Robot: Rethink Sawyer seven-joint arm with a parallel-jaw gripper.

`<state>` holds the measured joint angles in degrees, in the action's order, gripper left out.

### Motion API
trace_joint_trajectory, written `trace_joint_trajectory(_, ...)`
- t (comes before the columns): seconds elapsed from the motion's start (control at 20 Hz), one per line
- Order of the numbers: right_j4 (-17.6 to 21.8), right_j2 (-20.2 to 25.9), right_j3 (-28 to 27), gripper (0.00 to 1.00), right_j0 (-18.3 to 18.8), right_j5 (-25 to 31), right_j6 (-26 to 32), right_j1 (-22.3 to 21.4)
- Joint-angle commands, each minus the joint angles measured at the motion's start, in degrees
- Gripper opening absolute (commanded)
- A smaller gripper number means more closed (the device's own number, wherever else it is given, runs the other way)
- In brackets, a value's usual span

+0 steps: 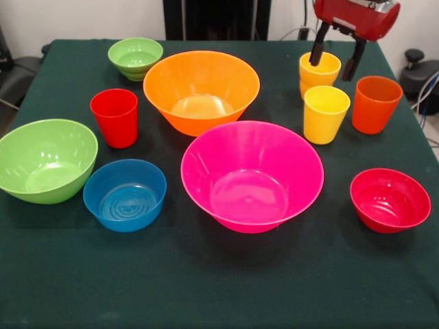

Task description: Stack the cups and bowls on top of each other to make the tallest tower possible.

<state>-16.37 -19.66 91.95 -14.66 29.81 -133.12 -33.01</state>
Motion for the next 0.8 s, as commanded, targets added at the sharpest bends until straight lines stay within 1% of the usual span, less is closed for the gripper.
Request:
trace_joint_trajectory(0.05, 2.7, 9.4, -2.0, 1.0, -1.0, 3.9, -0.3, 1.9)
trace_joint_trajectory(0.2, 2.9, 9.9, -2.3, 1.0, -1.5, 3.4, -0.2, 2.3)
trace_joint_trajectory(0.35, 3.2, 10.6, -2.2, 1.0, -1.0, 2.7, 0.5, 2.5)
trace_joint_trajectory(0.45, 3.5, 10.2, -2.0, 1.0, -0.8, 3.1, 0.6, 2.1)
trace_joint_trajectory(0.65, 4.3, 10.0, -1.1, 1.0, 0.6, 2.3, 1.5, 1.5)
trace_joint_trajectory(0.8, 5.0, 9.9, 0.2, 1.0, 2.4, 1.7, 2.9, 0.7)
